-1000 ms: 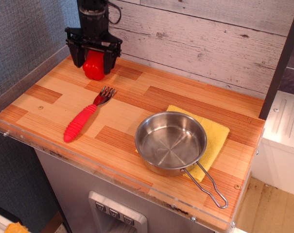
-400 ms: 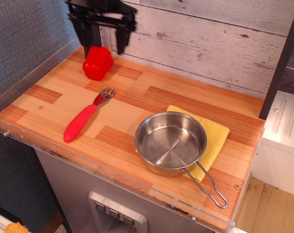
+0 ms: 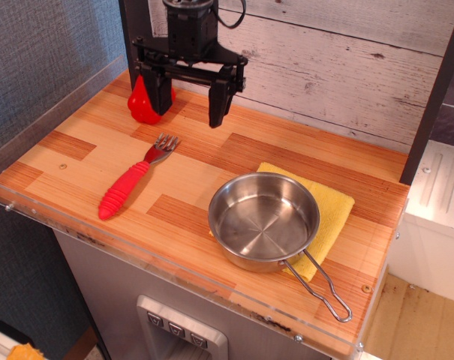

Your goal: Move red pepper from bowl to upper left corner

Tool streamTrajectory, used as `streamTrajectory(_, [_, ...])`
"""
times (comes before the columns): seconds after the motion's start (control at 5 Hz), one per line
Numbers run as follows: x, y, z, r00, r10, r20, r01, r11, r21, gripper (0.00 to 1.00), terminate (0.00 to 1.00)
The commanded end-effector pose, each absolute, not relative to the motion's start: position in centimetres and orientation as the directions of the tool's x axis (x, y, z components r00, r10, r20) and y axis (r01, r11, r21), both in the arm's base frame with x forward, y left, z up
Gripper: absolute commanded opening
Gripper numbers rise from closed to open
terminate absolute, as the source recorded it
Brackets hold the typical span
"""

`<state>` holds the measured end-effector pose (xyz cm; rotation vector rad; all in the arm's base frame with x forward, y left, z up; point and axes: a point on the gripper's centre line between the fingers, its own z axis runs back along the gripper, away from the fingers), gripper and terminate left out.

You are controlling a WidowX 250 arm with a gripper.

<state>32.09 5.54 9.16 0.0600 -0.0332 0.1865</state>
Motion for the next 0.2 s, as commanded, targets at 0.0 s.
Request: streamTrajectory(0.0, [31.78, 5.94, 11.91, 0.977, 0.179, 0.119, -0.186, 0.981, 0.056, 1.00, 1.00])
